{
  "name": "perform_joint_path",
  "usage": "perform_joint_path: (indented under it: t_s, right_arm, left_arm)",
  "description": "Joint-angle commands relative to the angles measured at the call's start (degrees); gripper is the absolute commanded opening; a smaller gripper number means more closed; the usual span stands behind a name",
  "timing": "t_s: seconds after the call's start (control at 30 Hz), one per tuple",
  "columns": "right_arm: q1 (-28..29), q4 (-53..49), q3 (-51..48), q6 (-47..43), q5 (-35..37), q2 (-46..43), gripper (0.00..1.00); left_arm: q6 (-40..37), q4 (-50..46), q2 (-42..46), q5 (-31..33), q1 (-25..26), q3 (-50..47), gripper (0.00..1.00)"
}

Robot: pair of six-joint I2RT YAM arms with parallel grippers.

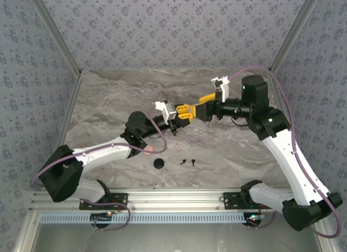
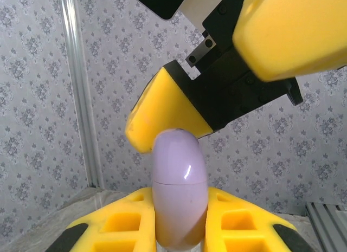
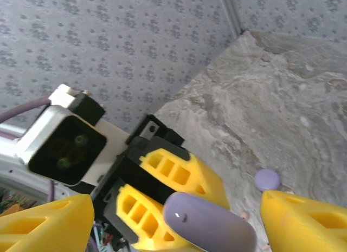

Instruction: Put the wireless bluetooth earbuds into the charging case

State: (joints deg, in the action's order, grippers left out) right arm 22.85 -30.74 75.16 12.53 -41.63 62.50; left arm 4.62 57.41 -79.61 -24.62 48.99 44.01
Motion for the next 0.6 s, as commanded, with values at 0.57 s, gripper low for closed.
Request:
perform_joint_path:
  t_s: [0.57]
  right_arm:
    - [-11.97,2.32,-15.79,9.17,13.32,-5.89,1.0]
  left_arm:
    - [31.59,-23.36,-13.7,6.64,-16.58,7.38,0.0]
